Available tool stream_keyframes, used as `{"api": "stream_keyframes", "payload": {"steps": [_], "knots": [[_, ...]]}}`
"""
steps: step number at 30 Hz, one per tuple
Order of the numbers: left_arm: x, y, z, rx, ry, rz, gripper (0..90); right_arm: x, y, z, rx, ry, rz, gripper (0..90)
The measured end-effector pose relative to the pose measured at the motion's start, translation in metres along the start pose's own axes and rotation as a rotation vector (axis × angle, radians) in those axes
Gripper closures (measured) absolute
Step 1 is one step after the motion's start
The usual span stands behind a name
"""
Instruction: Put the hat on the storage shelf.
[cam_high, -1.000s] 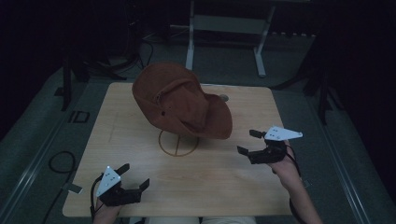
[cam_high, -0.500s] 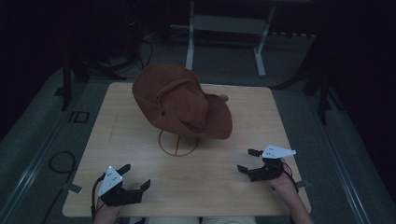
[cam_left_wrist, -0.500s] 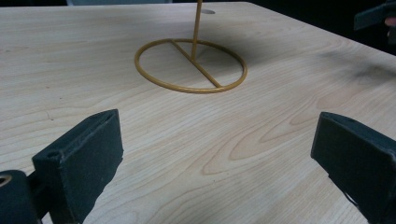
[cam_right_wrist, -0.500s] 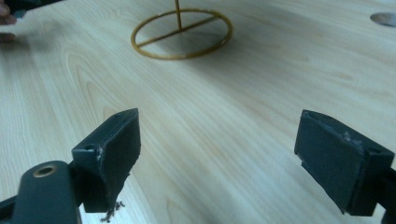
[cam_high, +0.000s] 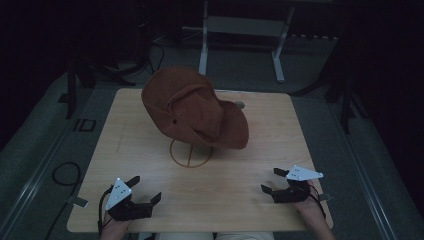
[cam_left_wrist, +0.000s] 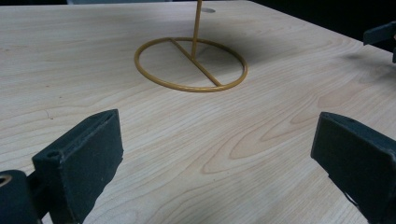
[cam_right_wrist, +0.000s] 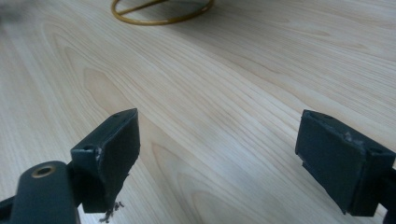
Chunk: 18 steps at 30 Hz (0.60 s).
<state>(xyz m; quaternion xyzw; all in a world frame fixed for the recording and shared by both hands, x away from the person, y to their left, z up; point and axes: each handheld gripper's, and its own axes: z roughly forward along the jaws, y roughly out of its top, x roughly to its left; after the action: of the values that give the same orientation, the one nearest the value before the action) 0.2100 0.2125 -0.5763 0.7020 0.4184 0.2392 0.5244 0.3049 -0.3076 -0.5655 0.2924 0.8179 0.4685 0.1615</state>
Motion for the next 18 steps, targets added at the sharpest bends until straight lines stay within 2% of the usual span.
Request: {"api": "stream_keyframes", "payload": {"steps": [3, 8, 18], "knots": [[0.000, 0.000, 0.000, 0.000, 0.000, -0.001, 2.8, 0.001, -0.003, -0.005, 0.008, -0.025, -0.007, 13.7], [0.000, 0.000, 0.000, 0.006, 0.003, 0.008, 2.8, -0.001, -0.010, -0.013, 0.021, -0.099, -0.023, 13.8], [-0.001, -0.001, 0.000, 0.009, 0.009, 0.010, 2.8, -0.017, -0.019, -0.023, 0.009, -0.156, 0.036, 13.9]]}}
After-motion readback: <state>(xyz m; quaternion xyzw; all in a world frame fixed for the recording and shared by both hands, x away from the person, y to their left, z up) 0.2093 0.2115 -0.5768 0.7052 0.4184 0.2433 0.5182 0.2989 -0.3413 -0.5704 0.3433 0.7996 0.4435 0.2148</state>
